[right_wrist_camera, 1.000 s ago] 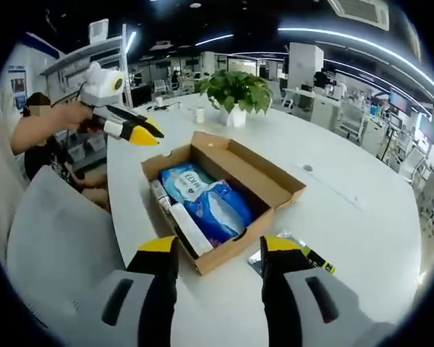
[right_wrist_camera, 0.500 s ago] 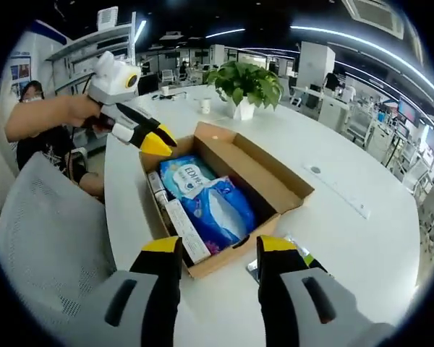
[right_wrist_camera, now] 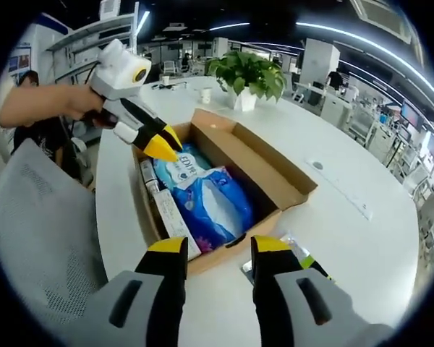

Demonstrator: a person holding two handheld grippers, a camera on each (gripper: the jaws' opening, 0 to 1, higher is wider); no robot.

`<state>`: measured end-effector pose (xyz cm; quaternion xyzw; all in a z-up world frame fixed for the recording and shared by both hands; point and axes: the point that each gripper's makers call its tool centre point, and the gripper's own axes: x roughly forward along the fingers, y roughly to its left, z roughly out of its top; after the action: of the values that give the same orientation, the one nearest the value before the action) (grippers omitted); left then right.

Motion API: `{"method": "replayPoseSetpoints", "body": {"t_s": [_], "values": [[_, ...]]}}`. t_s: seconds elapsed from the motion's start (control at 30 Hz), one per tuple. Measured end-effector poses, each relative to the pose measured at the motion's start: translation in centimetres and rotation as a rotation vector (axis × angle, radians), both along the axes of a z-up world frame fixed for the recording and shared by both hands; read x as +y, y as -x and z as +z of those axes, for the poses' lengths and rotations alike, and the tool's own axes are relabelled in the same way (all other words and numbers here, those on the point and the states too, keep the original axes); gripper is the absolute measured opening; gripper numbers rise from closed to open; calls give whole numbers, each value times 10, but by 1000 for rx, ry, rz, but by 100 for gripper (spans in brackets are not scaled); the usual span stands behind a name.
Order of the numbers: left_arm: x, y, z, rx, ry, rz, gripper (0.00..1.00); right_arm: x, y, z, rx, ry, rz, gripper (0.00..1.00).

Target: Operate the shoe box by opening the lid, removing the specified soft item, and placing it in the target area until the item is outside and the box remains undamaged.

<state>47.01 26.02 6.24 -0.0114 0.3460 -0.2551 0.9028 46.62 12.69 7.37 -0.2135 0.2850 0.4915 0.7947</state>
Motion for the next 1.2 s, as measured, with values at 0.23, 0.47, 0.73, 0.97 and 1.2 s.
{"method": "replayPoseSetpoints", "body": {"t_s": [0.23,0.47,0.73,0.97,1.2], "values": [[-7,-4,-15,42,-1,-19,16,7,-6,-10,-4,18,17,28],[-11,-7,-26,78,-4,-36,18,15,-9,-21,3,34,40,26],[-17,-9,-31,111,13,-39,17,22,-10,-32,4,78,89,24],[-18,-13,-38,115,-19,-52,16,33,-13,-42,-6,114,130,21],[-15,-17,-39,109,-29,-60,21,45,-15,-48,-31,162,195,22]]}}
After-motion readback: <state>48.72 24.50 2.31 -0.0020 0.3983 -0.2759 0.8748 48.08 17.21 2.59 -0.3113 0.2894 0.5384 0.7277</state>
